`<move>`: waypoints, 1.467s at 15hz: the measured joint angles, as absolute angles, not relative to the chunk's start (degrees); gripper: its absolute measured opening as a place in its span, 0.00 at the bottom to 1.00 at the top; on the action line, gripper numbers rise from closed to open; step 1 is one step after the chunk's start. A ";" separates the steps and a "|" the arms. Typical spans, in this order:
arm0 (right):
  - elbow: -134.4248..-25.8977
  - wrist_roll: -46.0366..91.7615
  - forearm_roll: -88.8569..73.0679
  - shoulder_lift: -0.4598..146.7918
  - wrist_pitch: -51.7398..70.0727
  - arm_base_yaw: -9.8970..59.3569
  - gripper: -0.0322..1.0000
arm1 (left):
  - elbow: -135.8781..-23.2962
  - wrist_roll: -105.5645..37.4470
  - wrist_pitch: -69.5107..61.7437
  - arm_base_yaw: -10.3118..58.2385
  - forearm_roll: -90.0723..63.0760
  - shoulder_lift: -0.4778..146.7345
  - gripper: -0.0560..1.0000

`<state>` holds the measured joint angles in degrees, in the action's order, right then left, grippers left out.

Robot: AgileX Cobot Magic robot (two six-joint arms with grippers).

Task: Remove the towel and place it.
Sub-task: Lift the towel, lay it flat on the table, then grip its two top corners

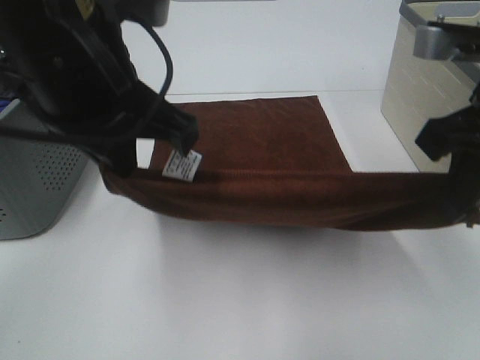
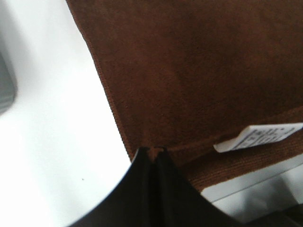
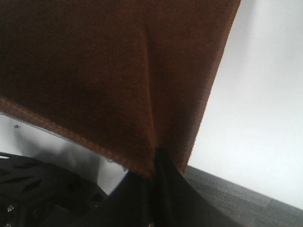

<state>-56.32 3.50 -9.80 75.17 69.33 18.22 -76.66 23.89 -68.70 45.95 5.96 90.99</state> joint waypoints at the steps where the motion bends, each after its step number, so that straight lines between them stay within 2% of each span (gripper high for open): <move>1: -53.40 3.50 -10.60 73.45 69.44 18.22 0.03 | -74.83 24.98 -68.75 48.47 5.96 90.70 0.05; 6: -41.77 3.50 -13.75 65.66 69.61 18.22 0.03 | -68.30 27.62 -69.10 57.24 -1.55 90.41 0.05; 9: -36.78 3.50 -14.84 61.94 69.67 18.22 0.03 | -64.74 27.62 -69.21 59.36 -6.02 90.41 0.05; 12: -36.44 3.50 -15.76 59.59 69.73 18.22 0.05 | -63.54 29.51 -69.21 59.53 -7.39 90.41 0.06; 14: -35.98 3.50 -16.21 59.53 69.67 18.22 0.16 | -63.48 30.42 -69.21 59.53 -8.59 90.41 0.19; 15: -35.75 3.50 -16.44 59.53 69.73 18.22 0.27 | -63.48 30.42 -69.27 59.53 -9.51 90.41 0.31; 16: -35.75 3.50 -16.67 59.53 69.73 18.22 0.50 | -63.48 30.48 -69.27 59.53 -10.14 90.41 0.55; 17: -35.75 3.50 -17.02 59.53 69.73 18.22 0.63 | -63.48 30.77 -69.27 59.53 -10.37 90.41 0.69; 18: -35.75 3.55 -17.02 59.53 69.73 18.22 0.73 | -63.48 31.11 -69.27 59.53 -10.37 90.41 0.73; 19: -35.75 3.72 -17.02 59.53 69.73 18.22 0.76 | -63.48 31.57 -69.27 59.53 -10.26 90.41 0.74; 22: -35.92 4.13 -17.02 59.53 69.50 18.22 0.77 | -63.48 32.37 -69.27 59.53 -7.22 90.41 0.74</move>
